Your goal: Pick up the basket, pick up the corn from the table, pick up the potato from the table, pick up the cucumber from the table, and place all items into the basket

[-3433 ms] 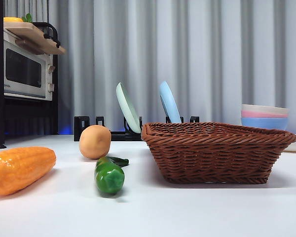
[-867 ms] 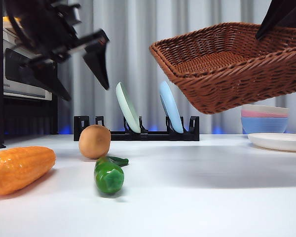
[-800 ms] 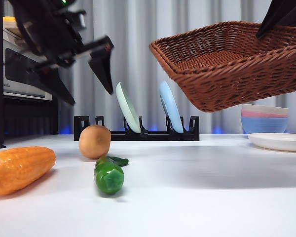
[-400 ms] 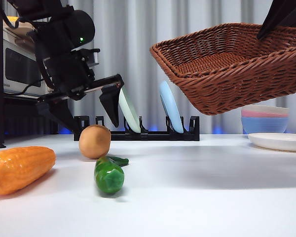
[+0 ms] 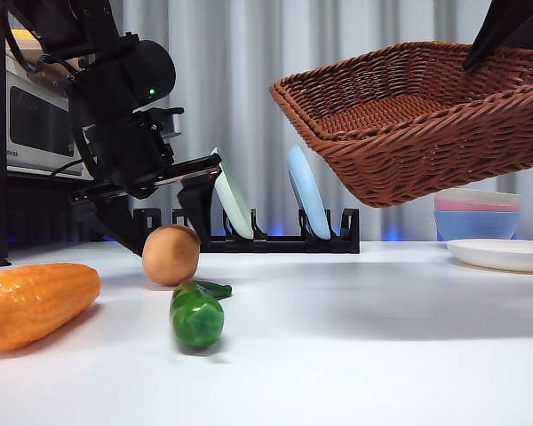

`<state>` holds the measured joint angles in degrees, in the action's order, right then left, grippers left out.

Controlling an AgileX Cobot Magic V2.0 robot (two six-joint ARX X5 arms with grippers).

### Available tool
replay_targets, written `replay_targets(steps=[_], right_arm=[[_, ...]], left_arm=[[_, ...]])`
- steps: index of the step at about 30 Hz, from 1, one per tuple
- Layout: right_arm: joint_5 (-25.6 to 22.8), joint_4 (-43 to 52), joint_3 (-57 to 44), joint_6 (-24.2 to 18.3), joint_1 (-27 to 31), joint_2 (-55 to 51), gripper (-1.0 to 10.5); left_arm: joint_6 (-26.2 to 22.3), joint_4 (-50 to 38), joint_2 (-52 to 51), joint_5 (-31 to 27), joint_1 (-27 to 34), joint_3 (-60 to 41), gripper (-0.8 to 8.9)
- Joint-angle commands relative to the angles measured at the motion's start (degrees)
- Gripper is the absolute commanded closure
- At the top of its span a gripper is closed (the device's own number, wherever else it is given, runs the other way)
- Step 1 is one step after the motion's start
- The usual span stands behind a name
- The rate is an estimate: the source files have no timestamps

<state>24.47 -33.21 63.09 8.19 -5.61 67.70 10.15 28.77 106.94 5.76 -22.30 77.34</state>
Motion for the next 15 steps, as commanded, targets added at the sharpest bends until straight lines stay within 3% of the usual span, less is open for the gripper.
replay_targets(steps=[1,8,15], right_arm=[[0.52,0.96,0.09,0.94,0.04,-0.26,9.6],[0.35,1.11,0.09,0.92,0.04,-0.2,9.6],[-0.7,3.58,0.09,1.51,-0.24,1.97,9.6]], left_arm=[[-1.18,-0.24,0.57,0.81,-0.22,-0.04,8.13],[-3.43,0.72,-1.31,0.94,-0.02,0.0,8.21],[-4.22,3.85,-15.93,1.01,0.11,0.0,8.21]])
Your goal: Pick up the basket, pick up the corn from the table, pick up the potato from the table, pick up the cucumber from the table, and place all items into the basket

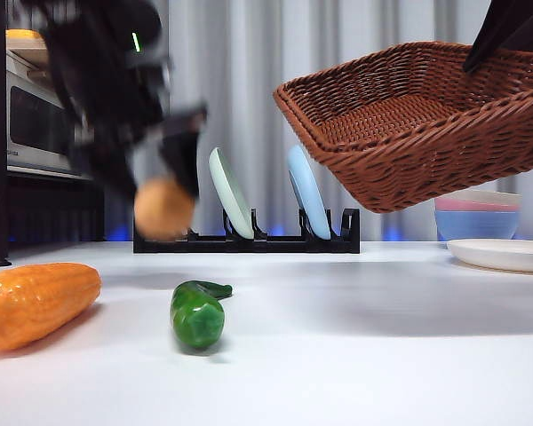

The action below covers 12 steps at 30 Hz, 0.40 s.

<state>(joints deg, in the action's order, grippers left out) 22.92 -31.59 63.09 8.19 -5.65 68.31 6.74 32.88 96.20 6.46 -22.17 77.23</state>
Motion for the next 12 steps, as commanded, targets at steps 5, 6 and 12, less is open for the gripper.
replay_targets(steps=[5,6,12], right_arm=[[1.14,4.61,0.09,3.1,-1.68,5.42,9.6],[1.14,5.16,0.09,3.72,-2.14,6.21,9.6],[1.16,11.28,0.09,8.26,-6.27,9.84,9.6]], left_arm=[[0.83,-0.5,-16.04,3.06,-2.95,0.11,8.21],[1.01,-0.63,-17.38,3.04,-3.96,0.11,8.21],[1.92,-0.68,-19.5,2.43,-13.42,0.09,8.21]])
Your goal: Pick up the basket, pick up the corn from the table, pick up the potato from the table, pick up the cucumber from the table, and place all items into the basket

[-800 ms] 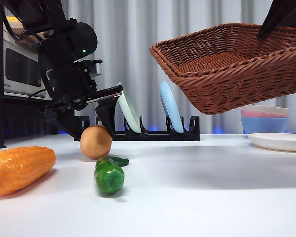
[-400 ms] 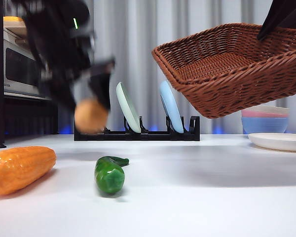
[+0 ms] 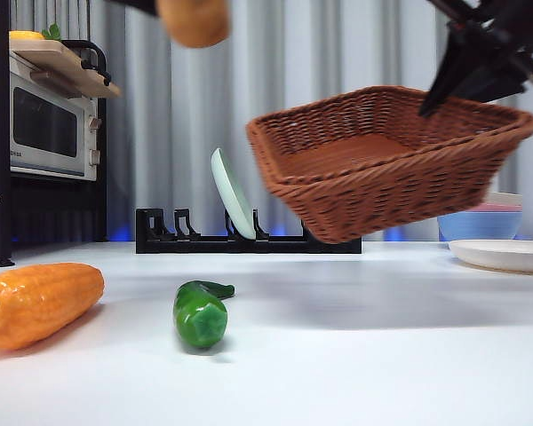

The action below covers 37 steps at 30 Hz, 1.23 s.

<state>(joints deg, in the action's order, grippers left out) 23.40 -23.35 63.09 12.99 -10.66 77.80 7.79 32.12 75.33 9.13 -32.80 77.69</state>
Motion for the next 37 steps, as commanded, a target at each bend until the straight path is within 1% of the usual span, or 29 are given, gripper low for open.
replay_targets(steps=[1,5,8,14,16,17,18,19,20,21,22,23,32,37], right_arm=[[0.68,3.83,0.09,4.0,-1.88,0.48,9.6],[0.68,6.45,0.09,5.66,-3.85,0.57,9.6],[0.7,6.6,0.09,6.38,-4.17,0.57,9.6],[0.76,6.56,0.09,7.1,-4.15,0.52,9.6],[2.29,6.51,0.09,7.1,-4.15,0.52,9.6],[3.67,6.51,0.09,7.13,-4.15,0.52,9.6],[4.7,6.51,0.09,7.15,-4.15,0.52,9.6],[5.35,6.51,0.09,7.15,-4.15,0.52,9.6],[5.68,6.51,0.09,7.23,-4.15,0.52,9.6],[5.99,6.51,0.09,7.58,-4.15,0.52,9.6],[6.43,6.51,0.09,7.76,-4.15,0.52,9.6],[6.73,6.51,0.09,8.0,-4.15,0.52,9.6],[6.67,6.4,0.09,8.17,-4.09,0.52,9.6],[6.58,6.4,0.09,8.15,-4.09,0.52,9.6]], left_arm=[[0.87,-0.2,1.97,-0.61,-4.24,-0.37,8.21],[0.79,-0.92,5.16,-6.43,-10.93,-0.37,8.21],[0.11,-0.96,7.98,-10.88,-14.14,-0.37,8.22],[-1.11,-0.79,13.0,-14.16,-16.79,-0.37,8.17],[-1.88,-0.83,14.05,-15.23,-16.79,-0.37,8.09],[-1.88,-0.83,14.49,-15.67,-16.76,-0.37,7.95],[-1.9,-0.76,14.67,-15.74,-16.74,-0.37,7.4],[-1.9,-0.76,14.84,-15.69,-16.7,-0.37,6.67],[-1.88,-0.76,14.93,-15.65,-16.68,-0.37,5.54],[-1.88,-0.76,14.93,-15.67,-16.66,-0.37,4.72],[-1.88,-0.74,14.93,-15.72,-16.61,-0.37,4.09],[-1.88,-0.59,14.93,-15.74,-16.61,-0.37,3.66],[-1.81,1.27,13.16,-16.48,-16.72,-0.35,3.63],[-1.84,4.26,6.54,-16.59,-16.72,-0.35,3.63]])
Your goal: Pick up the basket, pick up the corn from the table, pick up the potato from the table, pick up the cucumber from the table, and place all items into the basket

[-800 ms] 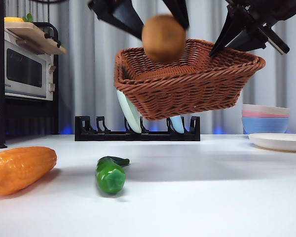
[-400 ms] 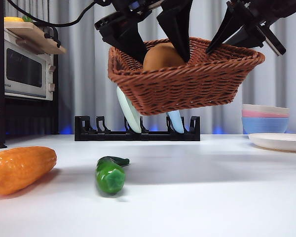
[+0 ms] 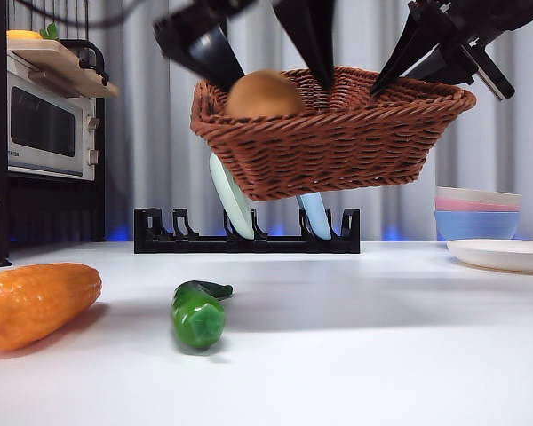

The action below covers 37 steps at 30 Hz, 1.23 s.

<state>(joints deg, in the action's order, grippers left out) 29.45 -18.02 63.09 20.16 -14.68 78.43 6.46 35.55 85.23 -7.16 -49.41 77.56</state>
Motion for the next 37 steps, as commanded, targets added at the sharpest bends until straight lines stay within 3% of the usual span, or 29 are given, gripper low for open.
replay_targets(steps=[1,7,13,16,25,31,37], right_arm=[[0.44,1.09,0.09,0.98,-0.07,-0.11,9.6],[0.2,1.33,0.09,0.96,0.11,-0.11,9.6],[0.26,1.33,0.09,0.94,1.75,-0.11,9.6],[0.35,1.33,0.09,0.94,2.93,-0.11,9.6],[0.76,0.85,0.09,0.94,6.47,-0.24,9.6],[2.14,0.39,0.09,0.72,6.54,-0.24,9.6],[2.14,0.37,0.09,0.74,6.51,-0.24,9.6]], left_arm=[[-0.5,1.66,-4.98,-0.33,-0.11,-0.22,3.63],[0.96,12.24,-16.44,-1.29,-0.04,-0.22,3.64],[6.19,29.38,-20.17,-9.25,0.04,-0.63,3.65],[8.61,32.28,-20.17,-10.78,0.04,-3.3,3.65],[12.9,20.35,-19.93,-9.79,2.51,-20.94,3.75],[11.26,10.71,-18.08,0.22,11.21,-28.46,3.75],[8.24,4.76,-13.03,3.87,17.79,-29.03,3.75]])
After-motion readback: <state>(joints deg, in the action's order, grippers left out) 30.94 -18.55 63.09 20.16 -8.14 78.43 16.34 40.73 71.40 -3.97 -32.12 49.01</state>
